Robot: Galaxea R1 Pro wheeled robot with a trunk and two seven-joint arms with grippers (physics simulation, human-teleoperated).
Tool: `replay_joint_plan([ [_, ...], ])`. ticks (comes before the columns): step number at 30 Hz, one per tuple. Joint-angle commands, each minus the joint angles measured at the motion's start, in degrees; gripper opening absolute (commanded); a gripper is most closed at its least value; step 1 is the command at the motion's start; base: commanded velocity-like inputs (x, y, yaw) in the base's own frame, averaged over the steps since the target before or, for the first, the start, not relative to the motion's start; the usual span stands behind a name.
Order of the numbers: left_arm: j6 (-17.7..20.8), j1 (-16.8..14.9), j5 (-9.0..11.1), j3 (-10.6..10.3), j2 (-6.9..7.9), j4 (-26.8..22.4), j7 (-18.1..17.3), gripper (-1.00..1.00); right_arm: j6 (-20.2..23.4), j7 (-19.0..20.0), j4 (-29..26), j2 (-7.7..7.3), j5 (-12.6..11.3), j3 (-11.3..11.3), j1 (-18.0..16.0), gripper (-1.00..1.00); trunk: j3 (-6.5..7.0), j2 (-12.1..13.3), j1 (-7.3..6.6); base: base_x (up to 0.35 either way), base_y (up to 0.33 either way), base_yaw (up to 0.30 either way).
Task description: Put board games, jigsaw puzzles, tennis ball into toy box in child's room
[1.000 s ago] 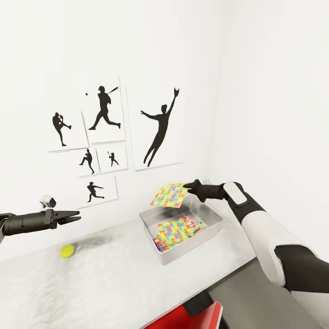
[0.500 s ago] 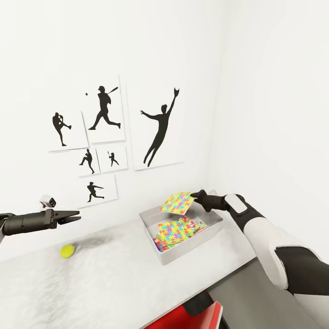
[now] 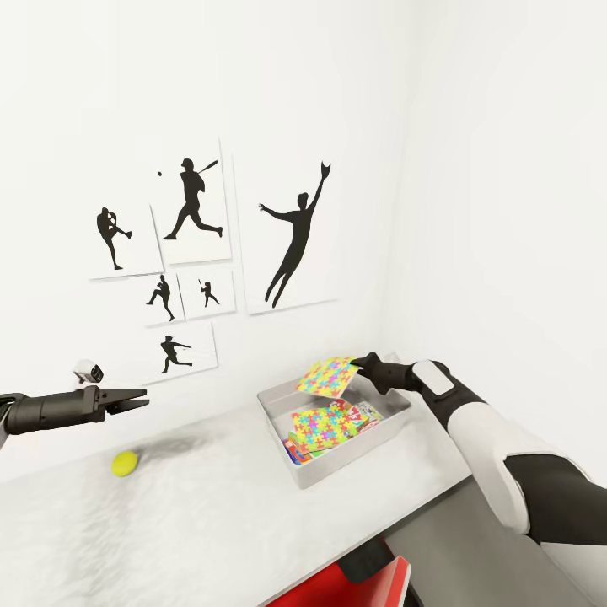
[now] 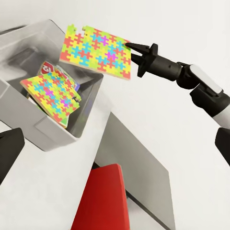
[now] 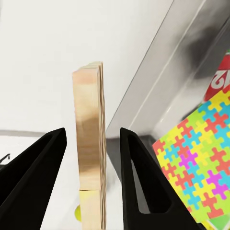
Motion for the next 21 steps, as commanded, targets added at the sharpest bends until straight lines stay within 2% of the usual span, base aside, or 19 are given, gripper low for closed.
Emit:
replay_joint_plan([
  [1, 0.61, -0.01, -0.02, -0.02, 0.01, 0.0, -0.22, 1.0, 0.04, 0.35, 0.02, -0.02, 0.08, 0.43, -0.02, -1.0, -0.03, -0.04, 0.02, 0.0, 0.0, 0.0],
  [10, 0.61, -0.02, -0.06, -0.02, 0.01, 0.0, -0.22, 1.0, -0.37, 0.35, 0.03, 0.38, 0.1, 0.46, 0.03, -1.0, -0.03, -0.04, 0.02, 0.0, 0.0, 0.0],
  [15, 0.61, -0.01, -0.05, 0.01, 0.01, 0.0, -0.22, 1.0, -4.31, 0.35, 0.03, 0.37, 0.14, 0.51, 0.06, -1.0, -0.03, -0.04, 0.02, 0.0, 0.0, 0.0],
  [21, 0.61, -0.02, -0.06, 0.04, 0.01, 0.0, -0.22, 1.0, -5.19, 0.23, 0.03, 0.42, 0.1, 0.71, 0.06, -1.0, -0.03, -0.04, 0.02, 0.0, 0.0, 0.0],
])
